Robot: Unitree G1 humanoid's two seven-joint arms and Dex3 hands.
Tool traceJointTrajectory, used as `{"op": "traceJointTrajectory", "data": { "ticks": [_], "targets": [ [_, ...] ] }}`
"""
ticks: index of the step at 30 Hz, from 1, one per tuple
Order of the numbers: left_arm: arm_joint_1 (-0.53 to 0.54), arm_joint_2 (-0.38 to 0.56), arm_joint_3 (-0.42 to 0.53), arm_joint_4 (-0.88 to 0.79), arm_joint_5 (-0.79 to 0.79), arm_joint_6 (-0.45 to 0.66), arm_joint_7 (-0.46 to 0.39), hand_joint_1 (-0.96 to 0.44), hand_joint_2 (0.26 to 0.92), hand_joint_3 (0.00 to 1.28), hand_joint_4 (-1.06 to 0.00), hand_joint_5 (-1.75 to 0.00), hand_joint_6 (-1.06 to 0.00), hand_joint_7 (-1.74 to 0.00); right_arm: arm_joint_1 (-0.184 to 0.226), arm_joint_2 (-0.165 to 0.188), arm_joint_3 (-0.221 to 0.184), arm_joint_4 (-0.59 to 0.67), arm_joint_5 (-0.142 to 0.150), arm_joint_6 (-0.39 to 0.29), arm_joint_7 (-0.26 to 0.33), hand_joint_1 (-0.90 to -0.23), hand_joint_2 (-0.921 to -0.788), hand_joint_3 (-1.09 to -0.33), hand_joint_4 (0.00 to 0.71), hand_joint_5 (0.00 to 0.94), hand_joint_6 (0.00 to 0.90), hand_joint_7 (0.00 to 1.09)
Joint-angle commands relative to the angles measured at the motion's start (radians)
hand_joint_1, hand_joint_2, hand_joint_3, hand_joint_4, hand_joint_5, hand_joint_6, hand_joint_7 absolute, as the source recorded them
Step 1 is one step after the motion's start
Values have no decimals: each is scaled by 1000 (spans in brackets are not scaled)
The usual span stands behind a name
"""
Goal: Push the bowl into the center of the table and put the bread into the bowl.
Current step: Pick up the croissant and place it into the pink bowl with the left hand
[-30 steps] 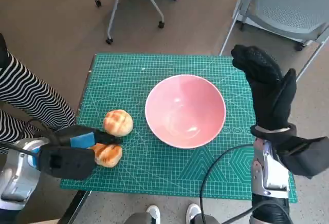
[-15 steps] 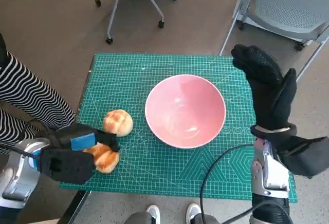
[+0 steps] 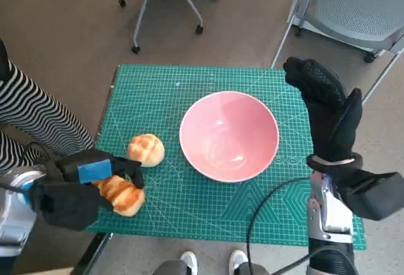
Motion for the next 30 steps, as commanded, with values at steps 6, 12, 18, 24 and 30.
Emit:
{"op": "traceJointTrajectory", "data": {
  "ticks": [6,12,18,24,30],
  "targets": [
    [-89,-24,72,-45,-156,-29,-26,2,920,70,-701,-1116,-611,-1221,23,-12,-8,15,-20,3,1,-679,-921,-682,212,1,113,536],
    [-170,-65,75,-46,-205,-61,-15,3,916,52,-708,-1185,-666,-1089,25,-9,-12,13,-16,5,0,-681,-921,-681,213,1,113,537],
    [-302,-134,50,-38,-214,-77,11,4,911,49,-718,-1218,-690,-1022,29,-8,-17,10,-13,6,-4,-684,-921,-679,214,2,114,538],
    [-422,-207,-12,-6,-160,-72,41,7,896,72,-706,-1303,-742,-888,33,-3,-21,6,-11,9,-7,-685,-921,-676,215,2,120,539],
    [-536,-245,-97,-10,-62,32,43,4,893,83,-723,-1180,-687,-1058,47,1,-21,-12,-12,12,-9,-686,-921,-672,216,2,122,538]
  ]
}}
